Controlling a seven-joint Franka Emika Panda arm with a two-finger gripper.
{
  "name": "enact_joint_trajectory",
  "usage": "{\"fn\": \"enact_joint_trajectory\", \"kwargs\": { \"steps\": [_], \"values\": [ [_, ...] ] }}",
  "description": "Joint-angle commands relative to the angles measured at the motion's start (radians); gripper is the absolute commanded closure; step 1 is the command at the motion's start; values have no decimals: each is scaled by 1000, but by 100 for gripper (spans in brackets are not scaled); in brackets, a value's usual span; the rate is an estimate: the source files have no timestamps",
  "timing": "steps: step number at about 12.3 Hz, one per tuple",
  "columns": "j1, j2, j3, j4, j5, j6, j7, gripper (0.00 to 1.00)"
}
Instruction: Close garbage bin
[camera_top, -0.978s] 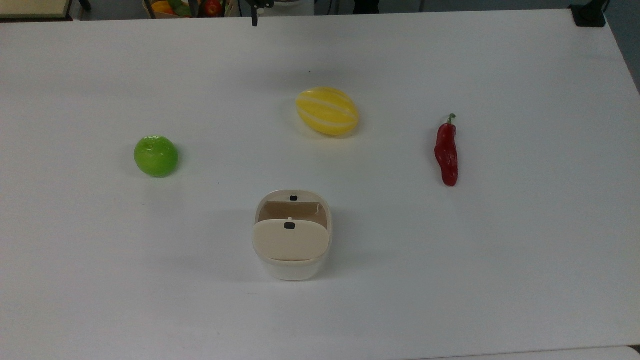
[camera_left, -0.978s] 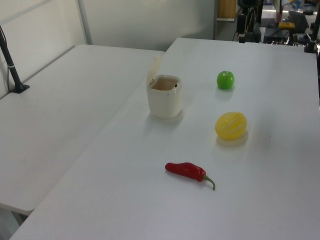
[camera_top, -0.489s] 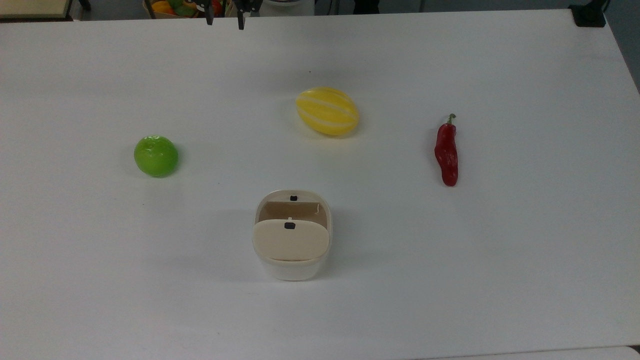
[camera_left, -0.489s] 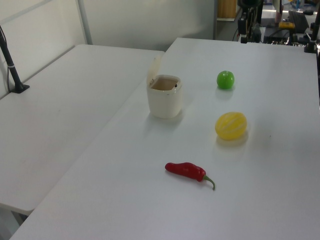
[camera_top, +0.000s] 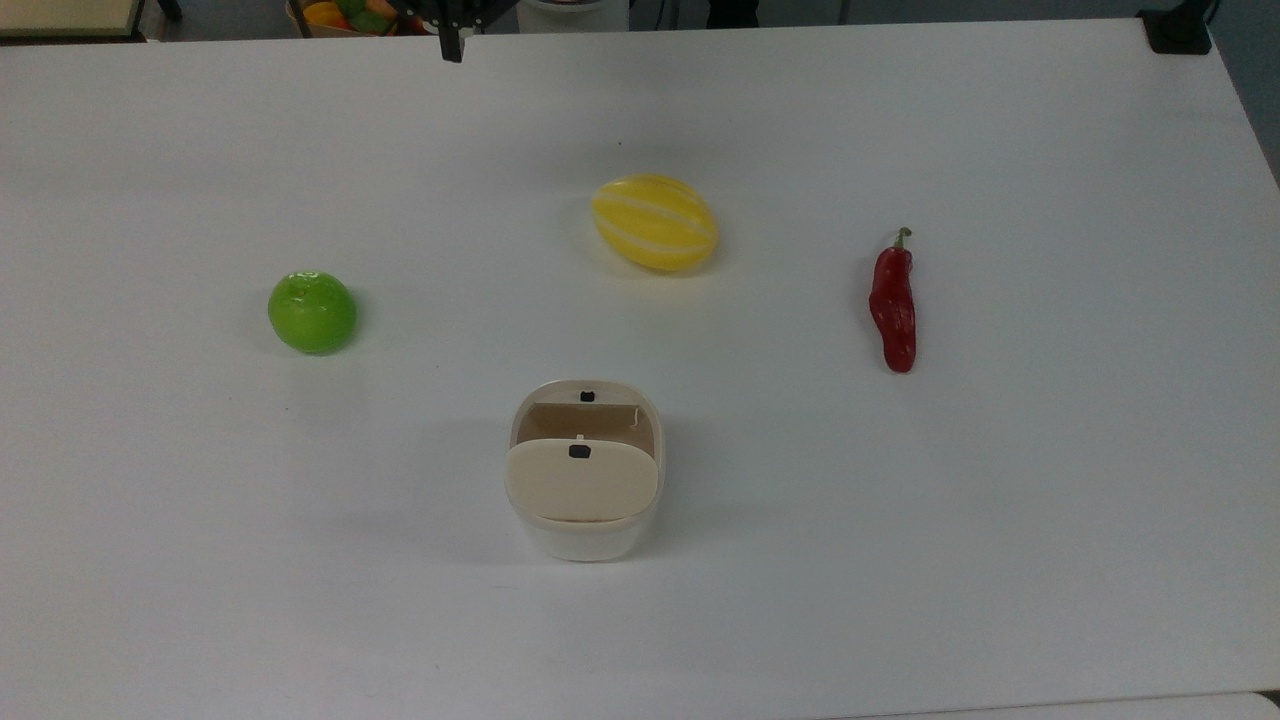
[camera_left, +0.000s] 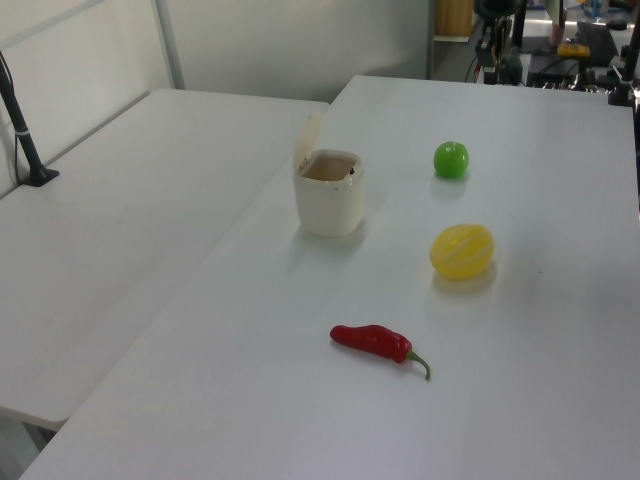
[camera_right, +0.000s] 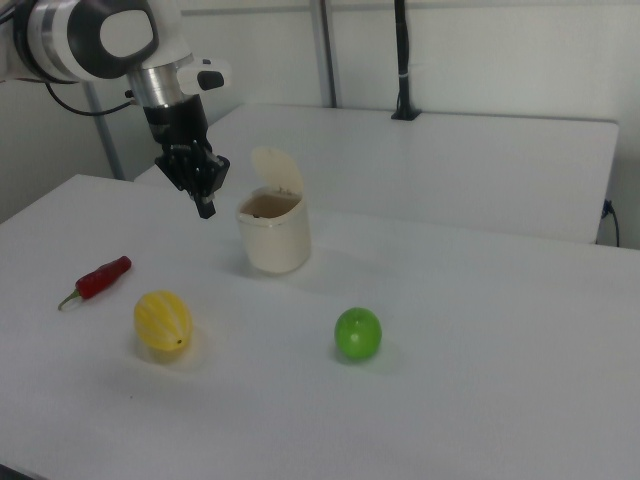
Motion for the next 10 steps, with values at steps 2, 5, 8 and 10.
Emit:
{"fn": "enact_joint_trajectory", "kwargs": {
  "steps": [2,5,8,10],
  "values": [
    [11,39,-1,9,12,141,-10,100],
    [11,72,-1,29,29,280,-10,100],
    [11,107,-1,52,47,461,-8,100],
    [11,150,0,95,67,550,-8,100]
  ]
}}
